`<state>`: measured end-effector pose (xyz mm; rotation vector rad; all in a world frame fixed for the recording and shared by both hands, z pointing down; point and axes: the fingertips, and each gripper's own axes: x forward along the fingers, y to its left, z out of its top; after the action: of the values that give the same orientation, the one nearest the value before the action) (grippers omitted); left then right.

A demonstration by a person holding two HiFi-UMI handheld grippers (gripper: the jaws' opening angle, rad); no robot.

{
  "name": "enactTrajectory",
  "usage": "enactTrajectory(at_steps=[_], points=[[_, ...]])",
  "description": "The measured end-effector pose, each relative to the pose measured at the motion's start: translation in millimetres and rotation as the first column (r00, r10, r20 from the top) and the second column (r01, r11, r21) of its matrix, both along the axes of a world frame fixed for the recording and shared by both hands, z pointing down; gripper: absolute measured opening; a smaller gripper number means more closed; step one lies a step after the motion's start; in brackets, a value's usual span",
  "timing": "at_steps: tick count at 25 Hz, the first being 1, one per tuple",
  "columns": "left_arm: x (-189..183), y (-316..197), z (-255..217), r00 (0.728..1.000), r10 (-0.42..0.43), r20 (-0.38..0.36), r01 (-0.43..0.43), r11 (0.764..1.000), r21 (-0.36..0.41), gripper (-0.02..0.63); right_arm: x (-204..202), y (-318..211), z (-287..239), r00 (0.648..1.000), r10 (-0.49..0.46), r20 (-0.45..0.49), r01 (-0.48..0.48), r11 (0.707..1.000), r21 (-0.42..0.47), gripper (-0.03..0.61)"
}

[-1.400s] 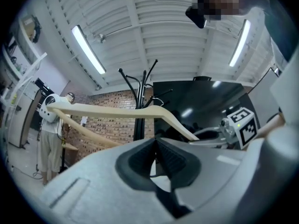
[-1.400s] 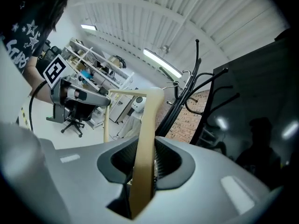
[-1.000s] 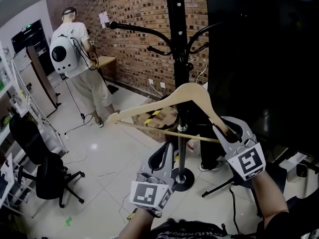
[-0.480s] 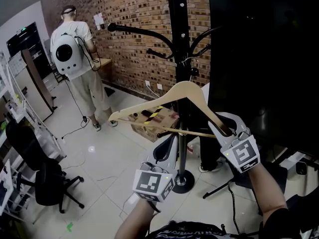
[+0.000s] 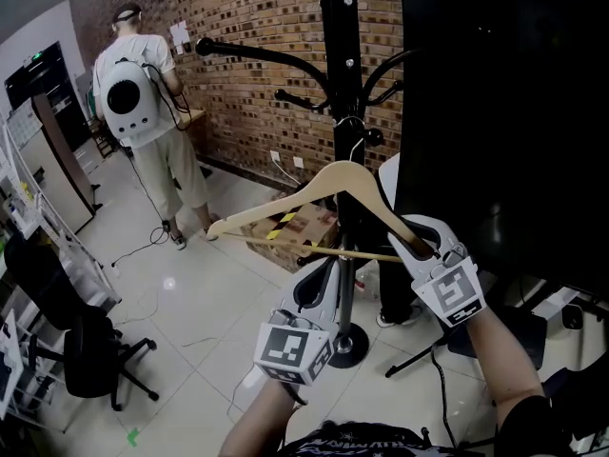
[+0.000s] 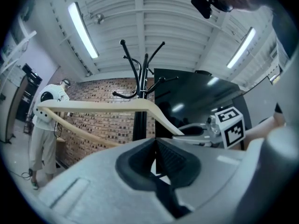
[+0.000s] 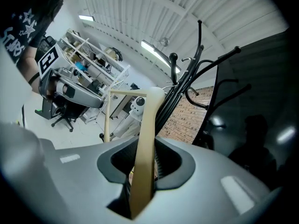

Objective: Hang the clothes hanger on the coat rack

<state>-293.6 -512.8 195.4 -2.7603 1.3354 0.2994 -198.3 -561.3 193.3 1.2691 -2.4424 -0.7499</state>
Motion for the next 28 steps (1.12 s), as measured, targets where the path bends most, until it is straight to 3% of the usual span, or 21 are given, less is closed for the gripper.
enactTrajectory(at_steps=[21, 28], points=[[-9.2, -0.5, 0.6, 1.000, -0.011, -0.017, 0.011, 1.000, -0.005, 0.005, 3.1, -4.6, 12.3, 0.999, 0.053, -0.013, -0.053, 0.998, 0.029, 0.103], [-6.5, -4.9, 7.4, 1.000, -0.008, -0.010, 0.008, 1.000, -0.007, 0.005, 9.4, -14.3, 8.6, 0.996, 0.080, 0.040, -0.082, 0.996, 0.039, 0.160]])
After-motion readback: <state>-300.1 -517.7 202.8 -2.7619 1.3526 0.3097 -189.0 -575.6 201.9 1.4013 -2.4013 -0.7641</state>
